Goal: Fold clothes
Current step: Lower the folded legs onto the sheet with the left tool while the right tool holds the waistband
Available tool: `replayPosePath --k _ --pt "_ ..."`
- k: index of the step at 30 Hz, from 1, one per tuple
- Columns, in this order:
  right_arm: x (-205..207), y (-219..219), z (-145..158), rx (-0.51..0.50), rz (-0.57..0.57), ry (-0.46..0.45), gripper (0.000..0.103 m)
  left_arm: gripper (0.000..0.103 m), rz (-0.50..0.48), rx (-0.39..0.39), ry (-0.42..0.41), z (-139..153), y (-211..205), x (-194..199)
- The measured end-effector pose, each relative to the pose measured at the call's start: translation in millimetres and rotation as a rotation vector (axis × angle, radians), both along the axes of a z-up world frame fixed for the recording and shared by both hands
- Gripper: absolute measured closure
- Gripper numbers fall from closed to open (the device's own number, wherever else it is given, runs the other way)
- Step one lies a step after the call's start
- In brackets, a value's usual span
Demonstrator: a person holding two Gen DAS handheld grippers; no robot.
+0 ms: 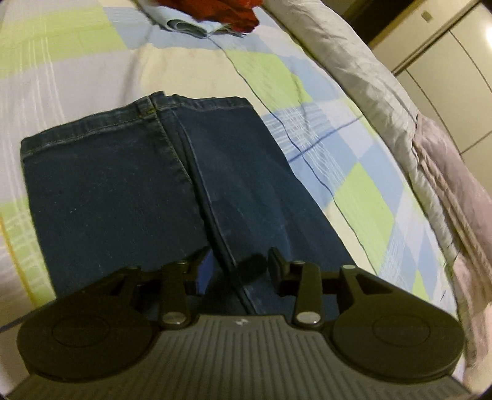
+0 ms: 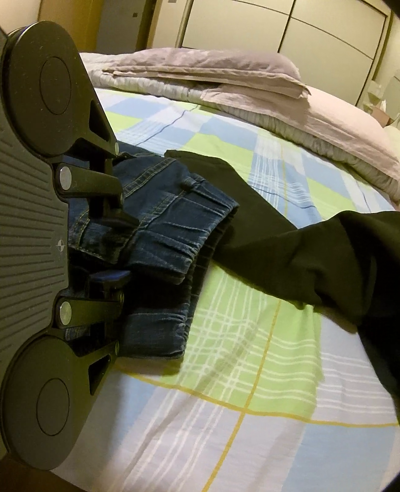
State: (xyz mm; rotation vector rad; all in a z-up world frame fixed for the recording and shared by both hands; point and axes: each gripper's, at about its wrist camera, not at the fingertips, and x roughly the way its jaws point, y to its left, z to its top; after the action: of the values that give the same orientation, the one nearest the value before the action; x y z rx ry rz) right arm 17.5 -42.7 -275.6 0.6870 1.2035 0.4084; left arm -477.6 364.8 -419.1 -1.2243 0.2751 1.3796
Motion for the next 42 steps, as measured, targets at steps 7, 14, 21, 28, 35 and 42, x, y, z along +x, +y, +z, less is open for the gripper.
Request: replayPosePath --k 7,14,21,28,35,42 --pt "0.2 1.4 -6.8 0.006 -0.02 -0.011 0.072 0.099 -0.013 0.054 -0.041 -2.4 7.2 -3.3" --pt "5.4 -0.6 43.2 0.021 0.032 -0.16 0.084 0.1 -0.158 0.248 -0.018 71.3 -24.7 -14.7" --pt "-1.6 -17.5 24.9 -0.13 0.071 -0.08 0.084 0.1 -0.218 0.082 0.183 38.0 -75.8 -30.4" --pt "-12.2 -25.6 47.2 -0.101 0.086 -0.149 0.085 0.1 -0.217 0.151 0.189 59.9 -91.5 -36.1" --pt "-13.3 -24.4 12.5 -0.204 0.091 -0.066 0.085 0.1 -0.2 0.101 0.253 30.7 -90.1 -28.5" --pt "-12.7 -19.6 15.9 -0.255 0.146 -0.093 0.084 0.096 -0.154 0.071 0.227 24.7 -95.8 -34.2"
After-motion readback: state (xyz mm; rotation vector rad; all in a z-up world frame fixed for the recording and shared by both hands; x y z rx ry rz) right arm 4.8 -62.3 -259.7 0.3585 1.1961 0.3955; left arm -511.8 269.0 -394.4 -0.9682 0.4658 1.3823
